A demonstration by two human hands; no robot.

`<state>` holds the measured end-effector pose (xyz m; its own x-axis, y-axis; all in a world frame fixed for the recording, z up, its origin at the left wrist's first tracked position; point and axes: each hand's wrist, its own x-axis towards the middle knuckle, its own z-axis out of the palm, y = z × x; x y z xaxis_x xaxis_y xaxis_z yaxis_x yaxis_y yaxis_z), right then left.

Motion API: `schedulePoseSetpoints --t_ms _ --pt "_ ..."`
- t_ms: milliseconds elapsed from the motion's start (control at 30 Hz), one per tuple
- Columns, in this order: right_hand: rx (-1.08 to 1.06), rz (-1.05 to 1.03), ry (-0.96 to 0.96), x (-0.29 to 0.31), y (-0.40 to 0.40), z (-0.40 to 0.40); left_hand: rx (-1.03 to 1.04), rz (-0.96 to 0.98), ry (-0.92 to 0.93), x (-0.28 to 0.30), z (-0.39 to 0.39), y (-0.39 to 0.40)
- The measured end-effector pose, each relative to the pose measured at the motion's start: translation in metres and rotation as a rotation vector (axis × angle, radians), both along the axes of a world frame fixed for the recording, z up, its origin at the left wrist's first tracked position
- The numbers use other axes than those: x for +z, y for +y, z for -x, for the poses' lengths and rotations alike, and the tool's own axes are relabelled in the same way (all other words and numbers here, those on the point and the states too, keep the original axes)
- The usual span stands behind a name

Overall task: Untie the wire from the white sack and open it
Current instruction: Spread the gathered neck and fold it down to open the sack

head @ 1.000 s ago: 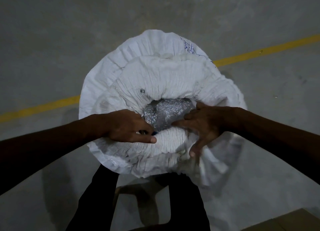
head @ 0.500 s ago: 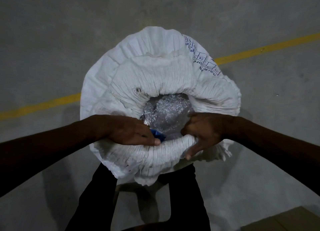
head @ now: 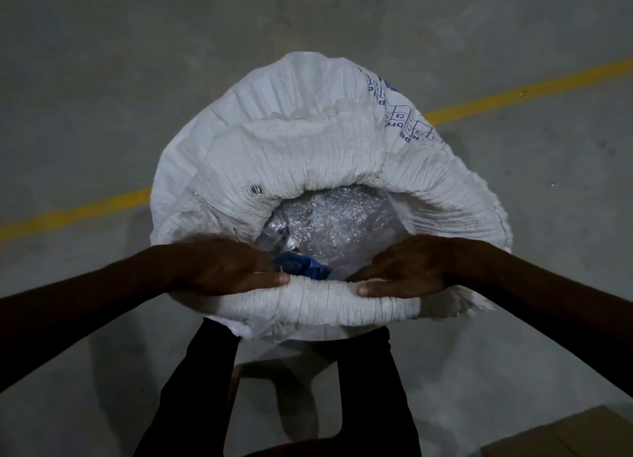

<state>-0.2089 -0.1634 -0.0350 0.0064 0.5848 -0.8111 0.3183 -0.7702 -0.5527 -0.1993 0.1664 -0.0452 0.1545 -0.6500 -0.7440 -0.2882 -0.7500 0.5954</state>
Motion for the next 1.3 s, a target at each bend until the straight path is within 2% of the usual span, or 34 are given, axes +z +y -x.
schedulePoseSetpoints --t_ms 67,167,233,333,400,500,633,733,833,967,1000,1067,1133,1200,1300 --pt "0.039 0.032 -0.006 -0.002 -0.002 0.004 -0.146 0.065 -0.189 0.002 0.005 0.011" --pt "0.086 0.053 -0.023 -0.006 -0.009 0.009 -0.225 0.301 -0.410 0.000 0.011 0.029" --pt "0.104 0.032 -0.049 -0.008 -0.013 0.009 -0.191 0.410 -0.469 -0.003 0.014 0.037" --pt "0.121 -0.012 -0.090 -0.012 -0.017 0.009 -0.197 0.481 -0.426 -0.007 0.018 0.040" --pt "0.100 -0.039 -0.090 -0.013 -0.019 0.009 -0.219 0.519 -0.475 -0.006 0.019 0.041" --pt "0.101 -0.073 -0.132 -0.009 -0.016 0.009 -0.157 0.398 -0.490 0.002 0.017 0.038" --pt "0.059 -0.138 -0.206 0.000 0.000 0.003 -0.009 0.118 -0.251 0.010 -0.003 0.008" --pt "0.031 -0.196 -0.216 0.003 0.007 -0.004 0.157 0.014 -0.231 0.010 -0.022 -0.019" --pt "0.032 -0.215 -0.220 0.002 0.008 -0.007 0.293 0.027 -0.252 0.010 -0.035 -0.044" --pt "0.043 -0.215 -0.226 -0.004 0.005 -0.002 0.522 0.113 -0.161 0.001 -0.049 -0.067" --pt "0.044 -0.207 -0.227 -0.005 0.003 -0.001 0.565 0.124 -0.183 -0.002 -0.051 -0.068" --pt "0.021 -0.199 -0.228 -0.005 -0.002 -0.002 0.614 0.158 -0.345 -0.001 -0.054 -0.062" --pt "-0.042 -0.199 -0.232 -0.004 -0.006 -0.007 0.591 0.154 -0.582 0.000 -0.061 -0.047" --pt "-0.212 -0.224 -0.242 -0.005 -0.011 -0.012 0.528 0.093 -0.811 0.003 -0.068 -0.030" --pt "-0.764 -0.333 -0.221 -0.010 -0.019 -0.019 0.439 0.092 -0.968 0.006 -0.075 -0.013"
